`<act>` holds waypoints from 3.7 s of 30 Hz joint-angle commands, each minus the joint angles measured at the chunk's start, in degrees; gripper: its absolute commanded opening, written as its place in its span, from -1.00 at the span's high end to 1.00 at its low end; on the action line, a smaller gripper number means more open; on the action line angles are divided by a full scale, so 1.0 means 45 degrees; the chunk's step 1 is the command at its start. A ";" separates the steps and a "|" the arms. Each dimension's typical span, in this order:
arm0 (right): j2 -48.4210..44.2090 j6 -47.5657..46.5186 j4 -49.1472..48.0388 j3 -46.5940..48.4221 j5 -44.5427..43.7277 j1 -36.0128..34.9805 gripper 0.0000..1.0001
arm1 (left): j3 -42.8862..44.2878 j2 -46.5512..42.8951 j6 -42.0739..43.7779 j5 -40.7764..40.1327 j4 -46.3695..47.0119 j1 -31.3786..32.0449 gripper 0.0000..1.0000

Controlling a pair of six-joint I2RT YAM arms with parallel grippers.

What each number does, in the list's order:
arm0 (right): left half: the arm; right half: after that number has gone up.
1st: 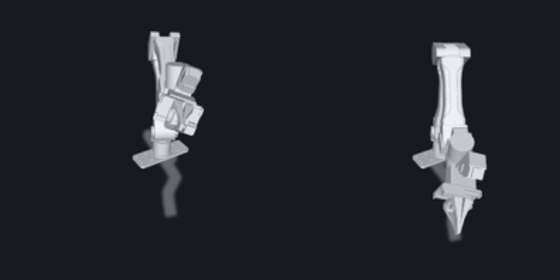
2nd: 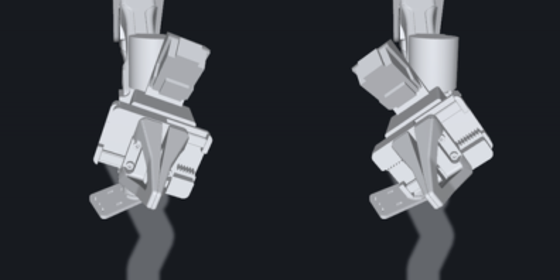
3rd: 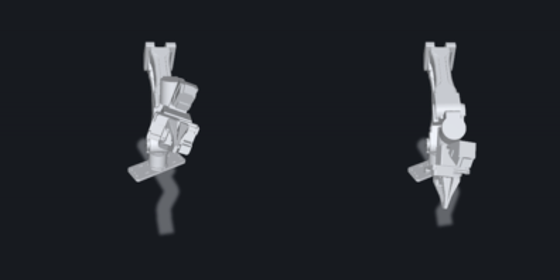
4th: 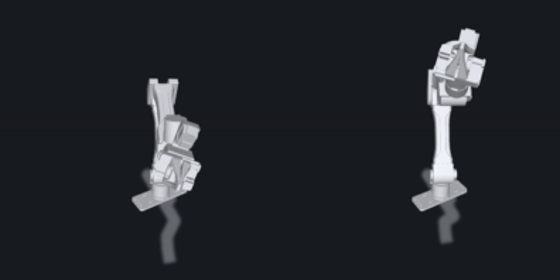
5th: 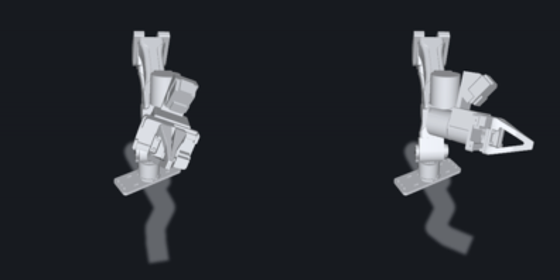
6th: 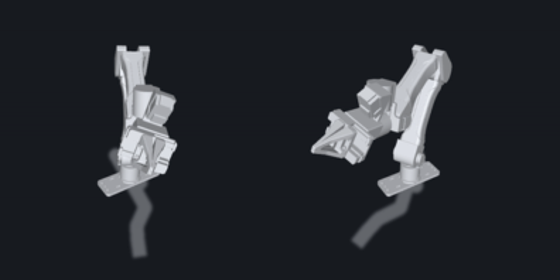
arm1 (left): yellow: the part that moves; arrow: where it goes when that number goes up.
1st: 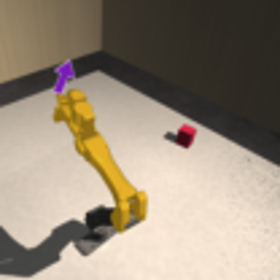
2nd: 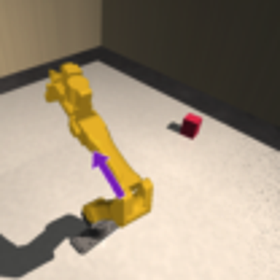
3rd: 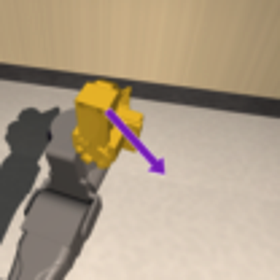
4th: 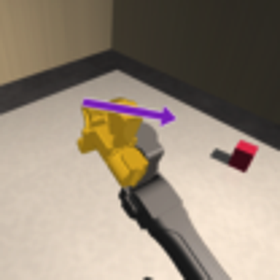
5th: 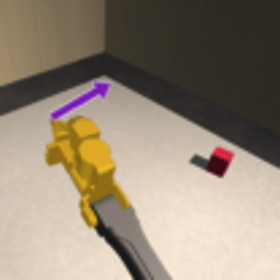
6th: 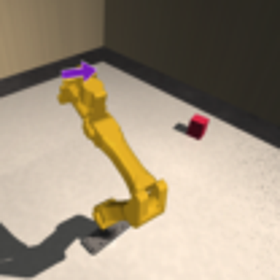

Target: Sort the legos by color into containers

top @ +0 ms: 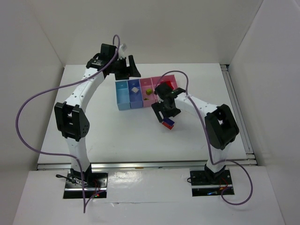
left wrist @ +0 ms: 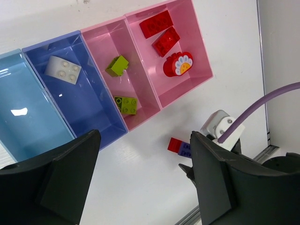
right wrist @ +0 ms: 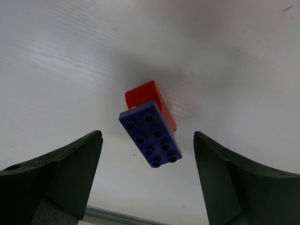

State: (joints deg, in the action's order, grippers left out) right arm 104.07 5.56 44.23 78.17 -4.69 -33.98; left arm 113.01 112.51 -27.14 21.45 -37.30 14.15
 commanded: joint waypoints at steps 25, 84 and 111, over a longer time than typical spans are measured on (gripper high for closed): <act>-0.2439 -0.0103 -0.0490 0.1476 0.3888 0.1200 0.63 | -0.0131 -0.0606 0.1769 0.3041 -0.0287 -0.0644 -0.70; -0.5334 0.4194 -0.5356 -0.0789 0.9228 0.6846 0.70 | -0.2146 0.0291 -0.2642 0.9883 0.7138 0.0683 1.00; 0.0673 0.2358 -0.4202 0.3874 0.5417 0.0326 0.70 | -0.4763 -0.4864 -0.1392 0.3322 0.2528 -0.3592 1.00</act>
State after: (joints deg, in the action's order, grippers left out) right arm 102.13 16.82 31.09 89.38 20.18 -30.44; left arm 90.00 95.79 -32.14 44.01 -24.80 -1.08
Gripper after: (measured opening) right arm 0.435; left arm 0.449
